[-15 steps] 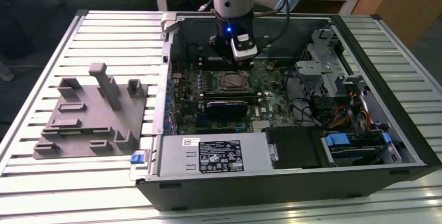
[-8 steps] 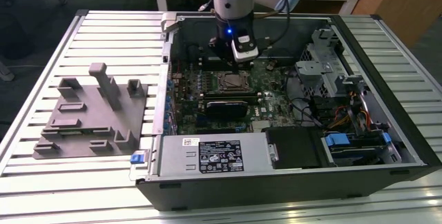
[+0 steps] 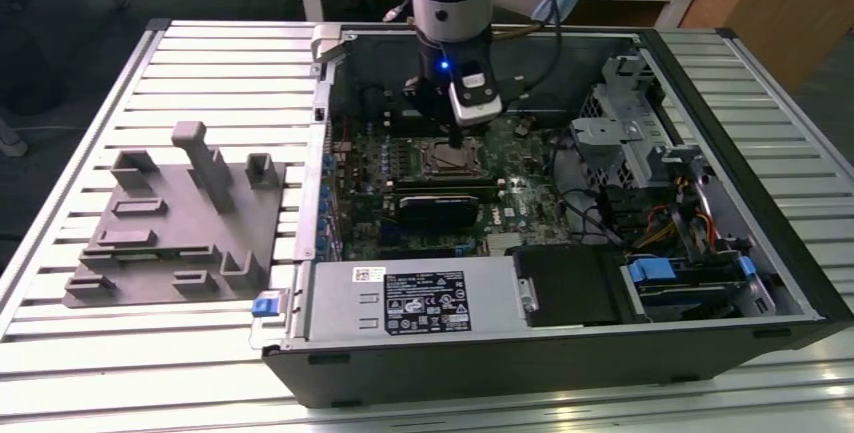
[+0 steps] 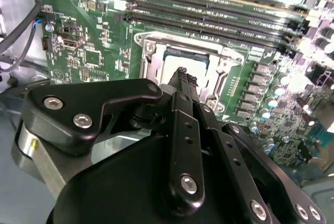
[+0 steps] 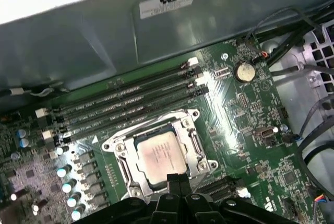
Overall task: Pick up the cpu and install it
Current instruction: 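Install the second cpu locking lever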
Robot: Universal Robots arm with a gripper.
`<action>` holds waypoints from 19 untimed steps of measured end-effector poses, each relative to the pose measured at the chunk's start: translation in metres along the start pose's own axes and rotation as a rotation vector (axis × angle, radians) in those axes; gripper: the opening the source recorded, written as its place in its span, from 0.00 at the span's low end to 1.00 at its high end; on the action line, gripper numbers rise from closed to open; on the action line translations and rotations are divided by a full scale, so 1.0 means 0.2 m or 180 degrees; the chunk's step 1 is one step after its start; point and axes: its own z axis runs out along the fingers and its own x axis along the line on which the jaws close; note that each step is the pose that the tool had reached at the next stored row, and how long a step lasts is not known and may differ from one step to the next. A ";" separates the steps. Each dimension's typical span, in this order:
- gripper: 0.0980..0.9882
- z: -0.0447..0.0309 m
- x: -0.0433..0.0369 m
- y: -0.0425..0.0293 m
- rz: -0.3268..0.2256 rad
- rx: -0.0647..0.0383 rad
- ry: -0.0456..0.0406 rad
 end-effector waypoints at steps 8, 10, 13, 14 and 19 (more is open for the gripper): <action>0.01 0.000 -0.014 -0.038 -0.0052 0.0016 0.0003; 0.01 0.000 -0.017 -0.046 -0.0068 0.0020 0.0005; 0.01 0.000 -0.023 -0.060 -0.0089 0.0025 0.0009; 0.01 0.001 -0.025 -0.066 -0.0096 0.0026 0.0011; 0.01 0.004 -0.035 -0.094 -0.0129 0.0029 0.0019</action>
